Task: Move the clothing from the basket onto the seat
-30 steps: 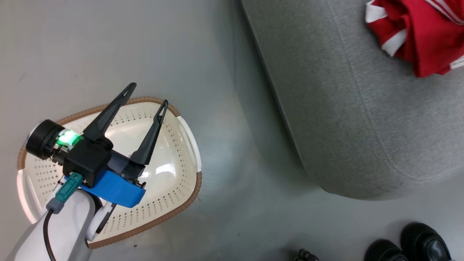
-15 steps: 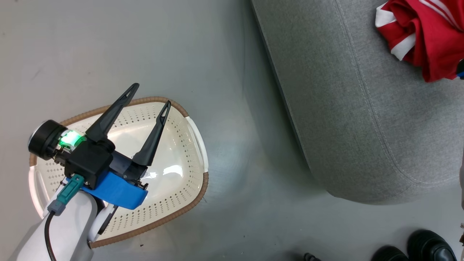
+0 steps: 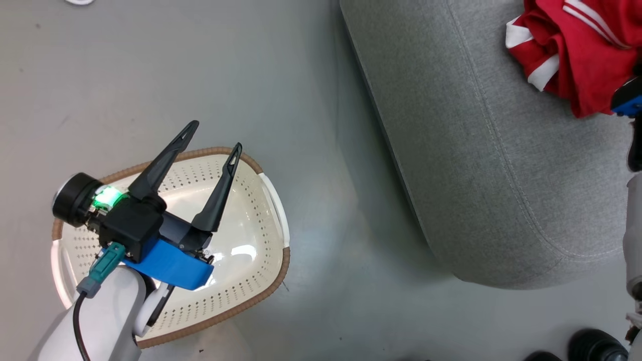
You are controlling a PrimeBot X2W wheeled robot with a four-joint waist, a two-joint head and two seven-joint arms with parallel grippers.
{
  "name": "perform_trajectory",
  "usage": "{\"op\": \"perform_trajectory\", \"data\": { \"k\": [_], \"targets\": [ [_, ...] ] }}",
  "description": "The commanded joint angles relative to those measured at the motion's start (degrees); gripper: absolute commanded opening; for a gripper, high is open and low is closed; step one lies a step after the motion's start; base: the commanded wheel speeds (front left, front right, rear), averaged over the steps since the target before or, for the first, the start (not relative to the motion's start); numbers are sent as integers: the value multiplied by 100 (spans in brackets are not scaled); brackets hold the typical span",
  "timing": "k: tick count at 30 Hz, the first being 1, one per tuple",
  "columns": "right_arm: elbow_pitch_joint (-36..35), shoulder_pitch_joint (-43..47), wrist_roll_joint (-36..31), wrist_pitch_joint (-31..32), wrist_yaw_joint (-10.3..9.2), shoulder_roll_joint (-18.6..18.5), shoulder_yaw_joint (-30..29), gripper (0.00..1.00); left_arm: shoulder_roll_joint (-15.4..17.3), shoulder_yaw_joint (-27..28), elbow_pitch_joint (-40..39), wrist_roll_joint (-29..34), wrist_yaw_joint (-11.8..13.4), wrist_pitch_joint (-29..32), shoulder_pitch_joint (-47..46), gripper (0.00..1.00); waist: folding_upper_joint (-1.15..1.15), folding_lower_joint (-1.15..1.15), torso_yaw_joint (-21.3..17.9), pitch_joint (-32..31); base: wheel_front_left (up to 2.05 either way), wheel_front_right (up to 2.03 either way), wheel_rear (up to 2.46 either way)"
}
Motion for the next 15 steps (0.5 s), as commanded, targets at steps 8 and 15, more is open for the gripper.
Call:
{"op": "perform_trajectory", "data": {
  "k": [8, 15],
  "targets": [
    [-643, 732, 69, -18, 1, 105, 556, 100, -543, -7, 469, -185, -8, -143, 186, 100, 0, 0, 326, -774, 0, 0, 0],
    [-1356, 1866, 412, -19, 1, 220, 1453, 100, -1082, 353, 718, -218, -83, -146, 477, 100, 0, 0, 766, -1544, 0, 0, 0]
  ]
}}
